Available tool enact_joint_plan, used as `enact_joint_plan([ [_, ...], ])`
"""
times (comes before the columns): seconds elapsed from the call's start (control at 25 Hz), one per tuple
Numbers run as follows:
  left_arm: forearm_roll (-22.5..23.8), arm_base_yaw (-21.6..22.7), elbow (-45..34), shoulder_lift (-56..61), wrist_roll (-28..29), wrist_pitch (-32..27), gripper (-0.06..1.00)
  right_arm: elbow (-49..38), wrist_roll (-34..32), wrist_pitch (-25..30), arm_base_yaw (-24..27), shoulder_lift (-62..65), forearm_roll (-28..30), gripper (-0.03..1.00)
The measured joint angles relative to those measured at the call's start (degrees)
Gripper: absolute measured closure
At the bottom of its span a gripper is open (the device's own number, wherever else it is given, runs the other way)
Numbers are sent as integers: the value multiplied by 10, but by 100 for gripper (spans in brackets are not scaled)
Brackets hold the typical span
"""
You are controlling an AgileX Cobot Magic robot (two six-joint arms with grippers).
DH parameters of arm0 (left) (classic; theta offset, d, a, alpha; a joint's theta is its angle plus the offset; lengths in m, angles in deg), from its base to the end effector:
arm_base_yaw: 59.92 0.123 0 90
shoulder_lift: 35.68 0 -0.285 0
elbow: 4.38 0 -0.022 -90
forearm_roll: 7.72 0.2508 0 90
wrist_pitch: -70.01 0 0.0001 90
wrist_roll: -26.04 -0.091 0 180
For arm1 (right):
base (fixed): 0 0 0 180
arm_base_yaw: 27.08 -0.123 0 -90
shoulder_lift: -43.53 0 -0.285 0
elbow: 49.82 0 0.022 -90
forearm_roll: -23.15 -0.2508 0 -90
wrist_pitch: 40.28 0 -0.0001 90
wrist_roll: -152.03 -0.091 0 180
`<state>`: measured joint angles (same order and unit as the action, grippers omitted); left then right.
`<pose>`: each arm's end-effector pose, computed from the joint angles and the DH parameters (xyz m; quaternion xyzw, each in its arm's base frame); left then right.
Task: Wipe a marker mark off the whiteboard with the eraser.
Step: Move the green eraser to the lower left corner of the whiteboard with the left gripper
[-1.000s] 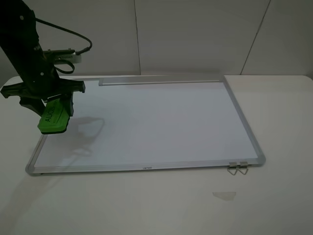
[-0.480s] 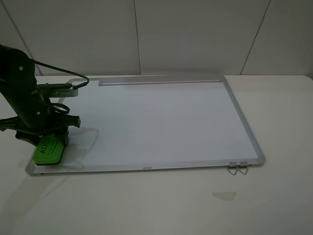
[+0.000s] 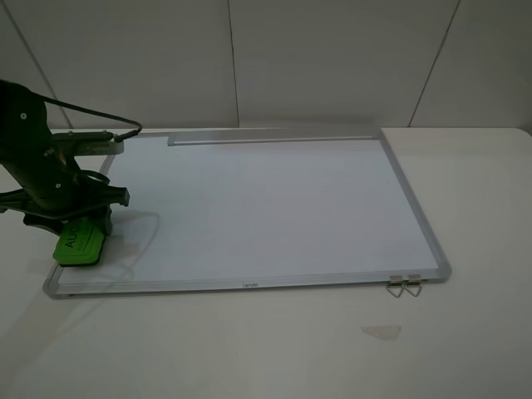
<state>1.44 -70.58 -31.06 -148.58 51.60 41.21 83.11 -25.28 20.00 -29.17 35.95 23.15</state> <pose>0.3049 -0.0503 0.1201 -0.0634 0.9918 0.0117 0.1100 -0.0082 -0.0003 0.2852 -0.0352 0.8423 -0.0028 0.5378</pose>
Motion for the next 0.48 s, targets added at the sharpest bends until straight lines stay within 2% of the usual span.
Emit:
enact_joint_plan([
  [0.12, -15, 0, 4, -35, -16, 1, 35, 0, 0, 0, 0, 0, 0, 15],
  [0.48, -19, 0, 6, -35, -30, 5, 35, 0, 0, 0, 0, 0, 0, 15],
])
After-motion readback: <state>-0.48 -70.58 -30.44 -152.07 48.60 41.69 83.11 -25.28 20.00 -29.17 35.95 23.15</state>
